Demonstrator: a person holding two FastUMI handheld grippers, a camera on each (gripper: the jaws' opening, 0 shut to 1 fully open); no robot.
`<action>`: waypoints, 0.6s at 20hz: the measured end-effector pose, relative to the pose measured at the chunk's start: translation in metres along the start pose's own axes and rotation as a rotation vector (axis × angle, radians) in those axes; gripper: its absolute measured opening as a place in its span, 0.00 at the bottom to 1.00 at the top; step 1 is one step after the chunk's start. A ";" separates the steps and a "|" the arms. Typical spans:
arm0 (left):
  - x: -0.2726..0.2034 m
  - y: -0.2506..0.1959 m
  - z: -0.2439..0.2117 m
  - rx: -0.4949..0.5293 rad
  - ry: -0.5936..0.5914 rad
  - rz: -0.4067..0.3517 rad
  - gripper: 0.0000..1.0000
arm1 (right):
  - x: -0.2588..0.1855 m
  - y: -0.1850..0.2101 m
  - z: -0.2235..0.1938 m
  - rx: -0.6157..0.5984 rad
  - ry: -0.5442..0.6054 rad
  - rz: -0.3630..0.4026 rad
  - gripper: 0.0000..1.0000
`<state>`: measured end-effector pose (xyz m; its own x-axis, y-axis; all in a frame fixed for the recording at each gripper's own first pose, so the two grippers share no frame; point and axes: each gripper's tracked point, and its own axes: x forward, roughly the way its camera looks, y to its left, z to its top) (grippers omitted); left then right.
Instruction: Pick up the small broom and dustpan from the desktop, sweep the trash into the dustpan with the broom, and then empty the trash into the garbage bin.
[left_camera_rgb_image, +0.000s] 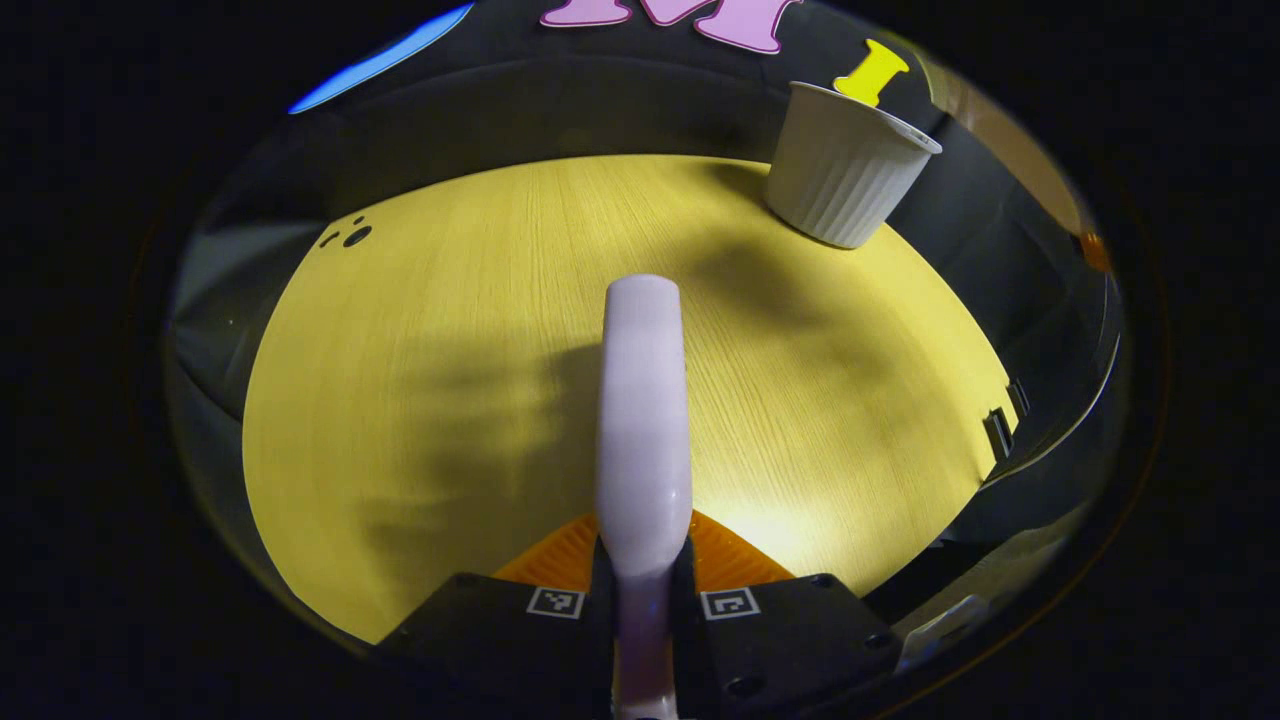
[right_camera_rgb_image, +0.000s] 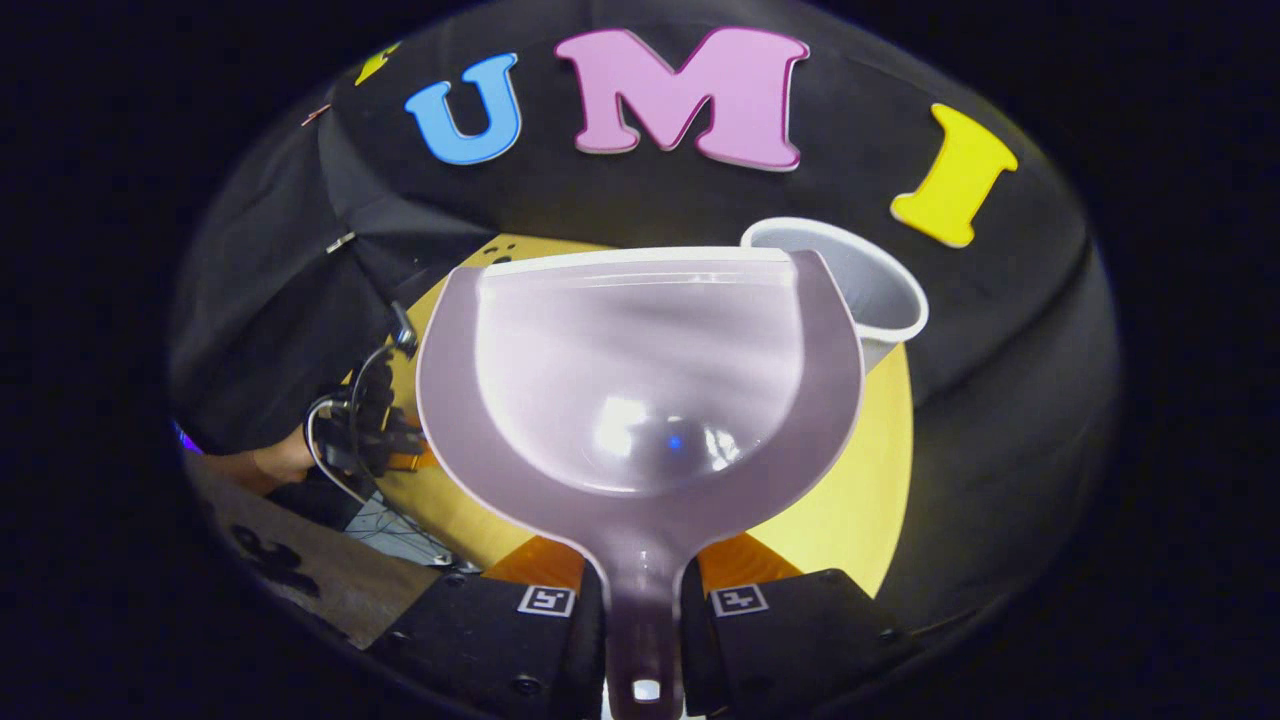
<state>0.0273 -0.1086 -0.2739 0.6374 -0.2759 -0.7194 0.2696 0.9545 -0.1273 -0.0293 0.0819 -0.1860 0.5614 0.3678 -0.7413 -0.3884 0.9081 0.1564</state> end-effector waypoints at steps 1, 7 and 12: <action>0.000 0.000 0.000 -0.001 0.003 0.007 0.28 | 0.013 0.008 -0.016 -0.008 0.031 0.010 0.34; 0.000 0.003 0.000 0.004 0.010 0.052 0.28 | 0.100 0.011 -0.092 0.006 0.181 -0.002 0.32; 0.003 0.006 0.001 0.017 -0.011 0.081 0.29 | 0.153 -0.001 -0.112 0.030 0.270 -0.044 0.35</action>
<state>0.0314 -0.1037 -0.2759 0.6658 -0.1992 -0.7190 0.2291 0.9717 -0.0570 -0.0251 0.1151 -0.3727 0.3604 0.2647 -0.8945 -0.3442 0.9290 0.1362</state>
